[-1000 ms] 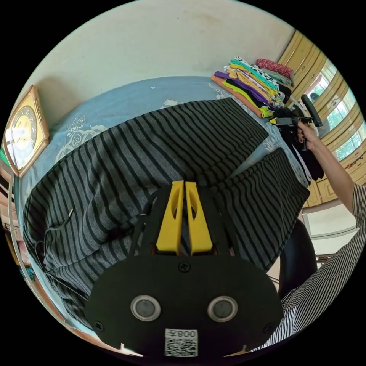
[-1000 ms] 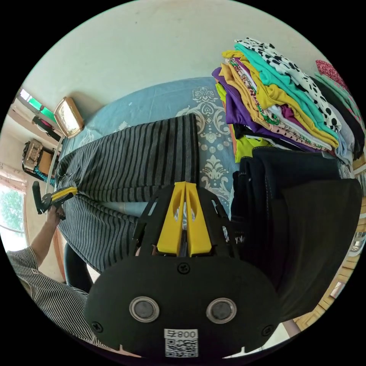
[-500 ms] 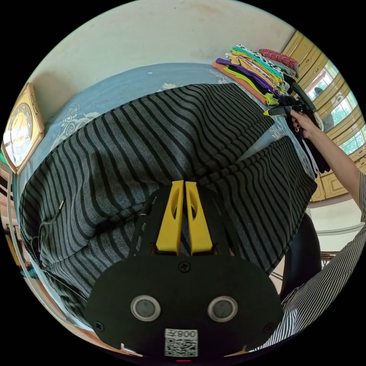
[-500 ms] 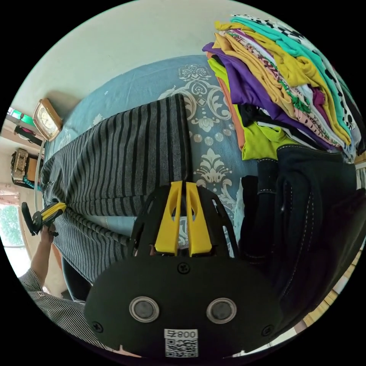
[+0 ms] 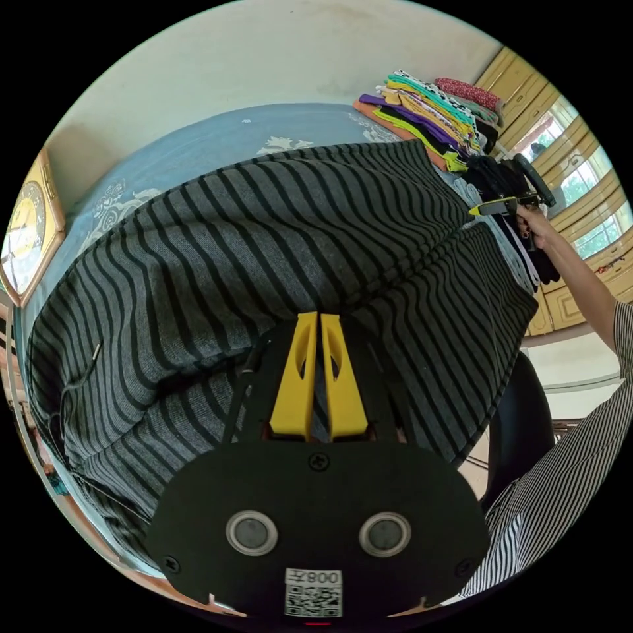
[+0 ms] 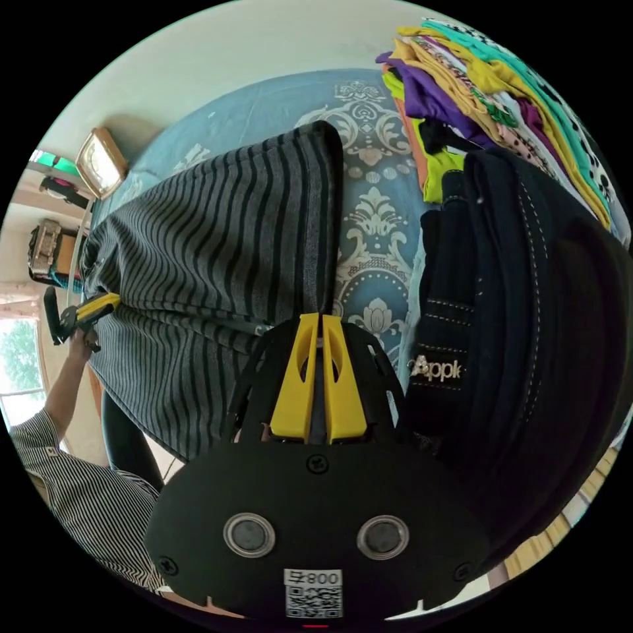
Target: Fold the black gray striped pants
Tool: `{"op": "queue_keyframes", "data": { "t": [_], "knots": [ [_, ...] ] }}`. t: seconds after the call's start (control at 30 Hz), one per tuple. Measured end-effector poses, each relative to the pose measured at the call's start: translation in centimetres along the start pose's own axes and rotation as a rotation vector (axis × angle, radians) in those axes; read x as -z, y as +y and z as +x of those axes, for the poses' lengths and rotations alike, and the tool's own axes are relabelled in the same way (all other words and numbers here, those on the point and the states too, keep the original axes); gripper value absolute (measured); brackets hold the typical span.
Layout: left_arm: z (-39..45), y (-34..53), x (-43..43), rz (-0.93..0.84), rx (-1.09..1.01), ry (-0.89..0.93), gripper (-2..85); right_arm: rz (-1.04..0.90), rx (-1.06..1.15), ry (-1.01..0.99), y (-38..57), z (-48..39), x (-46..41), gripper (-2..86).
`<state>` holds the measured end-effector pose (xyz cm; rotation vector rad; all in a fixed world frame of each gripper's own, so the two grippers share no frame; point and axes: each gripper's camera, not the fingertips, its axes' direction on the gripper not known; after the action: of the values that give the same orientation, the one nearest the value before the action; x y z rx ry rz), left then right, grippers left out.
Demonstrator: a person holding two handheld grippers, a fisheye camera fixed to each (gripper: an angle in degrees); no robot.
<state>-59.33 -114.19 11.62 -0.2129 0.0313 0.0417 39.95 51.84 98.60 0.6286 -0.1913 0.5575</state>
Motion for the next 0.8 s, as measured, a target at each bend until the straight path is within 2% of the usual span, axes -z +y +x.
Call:
{"op": "queue_keyframes", "data": {
  "t": [0.1, 0.3, 0.47, 0.67, 0.8],
  "knots": [
    [-0.2, -0.1, -1.0, 0.001, 0.003, 0.02, 2.2, 0.075, -0.072, -0.039, 0.1, 0.9, 0.3, 0.4],
    [-1.4, 0.1, -0.3, 0.136, 0.002, 0.093, 5.6, 0.181, -0.088, 0.097, -0.6, 0.2, 3.0, 0.4],
    [-5.7, -2.2, -0.9, 0.229, 0.066, 0.099, 8.5, 0.301, -0.06, 0.037, -4.7, -0.8, 3.9, 5.9],
    [-10.9, -8.7, -5.0, 0.114, 0.101, -0.067, 9.7, 0.298, -0.105, -0.053, -11.9, 0.0, 2.1, 8.0],
    [-12.7, -12.3, -8.5, 0.045, 0.096, -0.12, 9.7, 0.238, -0.141, -0.037, -14.8, 0.5, 0.0, 7.7]
  ]
}}
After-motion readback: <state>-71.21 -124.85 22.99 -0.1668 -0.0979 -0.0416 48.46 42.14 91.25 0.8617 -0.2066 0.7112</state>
